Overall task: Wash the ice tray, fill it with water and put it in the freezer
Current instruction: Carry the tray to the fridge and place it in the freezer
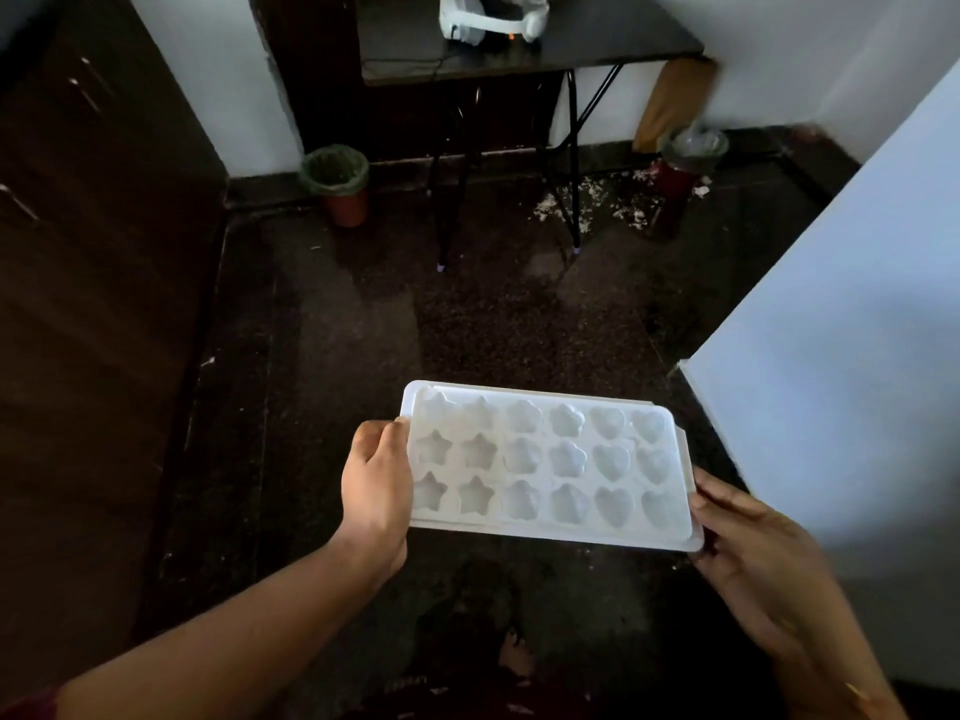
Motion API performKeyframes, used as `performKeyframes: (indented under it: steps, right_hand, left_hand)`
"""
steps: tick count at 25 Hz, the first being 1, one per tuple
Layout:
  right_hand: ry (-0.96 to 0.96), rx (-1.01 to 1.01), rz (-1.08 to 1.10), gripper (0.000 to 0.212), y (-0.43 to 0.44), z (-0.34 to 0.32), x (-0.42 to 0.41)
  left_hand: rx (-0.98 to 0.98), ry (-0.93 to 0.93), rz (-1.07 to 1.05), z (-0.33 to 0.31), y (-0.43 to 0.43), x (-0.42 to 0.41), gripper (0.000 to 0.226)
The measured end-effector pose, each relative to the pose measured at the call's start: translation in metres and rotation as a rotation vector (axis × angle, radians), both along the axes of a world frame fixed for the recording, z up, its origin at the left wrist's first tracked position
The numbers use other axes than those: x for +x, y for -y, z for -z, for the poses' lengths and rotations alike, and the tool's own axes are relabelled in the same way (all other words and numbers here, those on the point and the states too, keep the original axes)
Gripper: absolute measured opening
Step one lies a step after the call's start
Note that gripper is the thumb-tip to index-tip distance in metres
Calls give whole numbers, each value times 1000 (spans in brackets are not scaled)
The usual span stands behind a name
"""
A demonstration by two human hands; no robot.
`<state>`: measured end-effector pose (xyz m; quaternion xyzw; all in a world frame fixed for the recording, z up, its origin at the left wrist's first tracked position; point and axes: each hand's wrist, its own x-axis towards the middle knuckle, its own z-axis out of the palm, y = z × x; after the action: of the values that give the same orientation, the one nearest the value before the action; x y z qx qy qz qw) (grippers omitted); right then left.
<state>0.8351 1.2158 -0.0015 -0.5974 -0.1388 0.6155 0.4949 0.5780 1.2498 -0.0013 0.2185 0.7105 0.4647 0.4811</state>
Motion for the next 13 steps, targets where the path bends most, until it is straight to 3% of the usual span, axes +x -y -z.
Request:
performKeyframes:
  steps: [10,13]
  right_hand:
    - [53,69,221,23,63,5,-73]
    - [47,123,255,32,82,7,-89]
  left_hand:
    - [-27,3,171,14,15,-51,15]
    - [-24,-3,213,16,22,-63,18]
